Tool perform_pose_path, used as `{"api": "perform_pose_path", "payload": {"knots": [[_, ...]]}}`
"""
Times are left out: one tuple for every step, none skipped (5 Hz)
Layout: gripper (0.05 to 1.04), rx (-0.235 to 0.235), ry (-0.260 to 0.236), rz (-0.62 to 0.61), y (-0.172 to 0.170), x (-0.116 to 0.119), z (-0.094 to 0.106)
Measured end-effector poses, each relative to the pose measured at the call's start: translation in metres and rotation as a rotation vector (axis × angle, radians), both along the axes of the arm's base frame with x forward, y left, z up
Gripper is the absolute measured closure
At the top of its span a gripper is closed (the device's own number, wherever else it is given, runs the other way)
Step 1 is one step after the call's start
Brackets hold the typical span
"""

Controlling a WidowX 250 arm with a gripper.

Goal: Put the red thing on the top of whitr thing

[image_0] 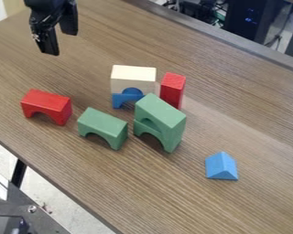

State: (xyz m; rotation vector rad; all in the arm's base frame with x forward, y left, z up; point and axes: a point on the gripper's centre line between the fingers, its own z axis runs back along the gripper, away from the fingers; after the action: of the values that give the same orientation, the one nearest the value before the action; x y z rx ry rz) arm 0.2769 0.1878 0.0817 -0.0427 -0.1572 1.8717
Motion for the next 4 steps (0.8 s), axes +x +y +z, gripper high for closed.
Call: {"api": "perform_pose_path", "payload": {"knots": [[0.085,-0.019,0.023,0.003,-0.002,-0.003,-0.009],[0.085,-0.068,0.059,-0.013,0.002,-0.017,-0.004],[0.085,-0.057,0.022,-0.024,0.009,-0.030,0.016],[0.085,-0.080,0.034,-0.036,0.006,-0.048,0.012]]}}
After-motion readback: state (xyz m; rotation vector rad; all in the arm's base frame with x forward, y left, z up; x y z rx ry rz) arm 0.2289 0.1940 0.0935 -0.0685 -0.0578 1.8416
